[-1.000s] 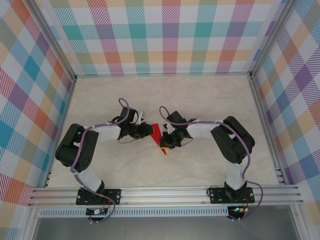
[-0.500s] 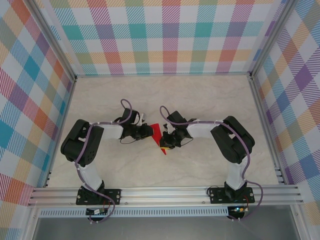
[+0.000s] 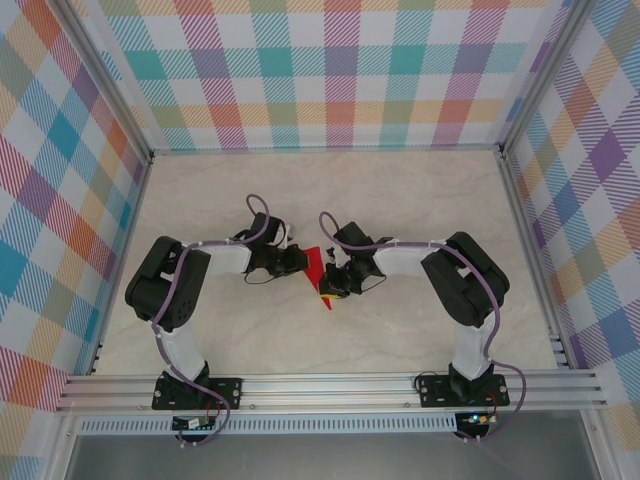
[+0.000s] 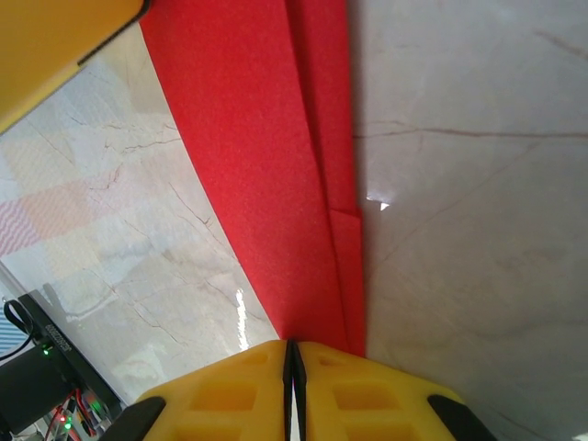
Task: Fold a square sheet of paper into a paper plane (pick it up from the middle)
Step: Fold the wing for the fifth time at the center of the table.
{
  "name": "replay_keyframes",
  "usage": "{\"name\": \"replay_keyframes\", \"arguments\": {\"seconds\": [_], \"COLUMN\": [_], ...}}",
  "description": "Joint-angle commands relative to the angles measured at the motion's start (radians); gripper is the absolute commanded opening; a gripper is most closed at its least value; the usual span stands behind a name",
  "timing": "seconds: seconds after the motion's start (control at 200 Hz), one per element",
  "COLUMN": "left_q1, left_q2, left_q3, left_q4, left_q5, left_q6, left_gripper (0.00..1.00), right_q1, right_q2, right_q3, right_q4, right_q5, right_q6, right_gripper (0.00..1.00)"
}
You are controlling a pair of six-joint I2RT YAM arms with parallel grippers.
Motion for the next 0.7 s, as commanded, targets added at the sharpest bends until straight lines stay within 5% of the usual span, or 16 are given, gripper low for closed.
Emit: {"name": "replay_keyframes", "arguments": {"seconds": [0.0,0.695], "left_q1": [0.002,0.065], "left_q2": [0.020,0.103], "left_q3": [0.052,0.142], "left_q4": [-0.043,-0.116], "left_q5": [-0.118,-0.180], "left_q6": [0.051,0.116], "left_gripper": [0.16,0.15], "right_q1": [0.005,0.004], "right_q2": [0.063,0.071], "right_q3": [-0.044,-0.073], "right_q4": [-0.150,-0.165], "right_q5": [0.097,0.122], "right_q6": [-0.038,-0.050], "right_gripper": [0.13,0.12]}}
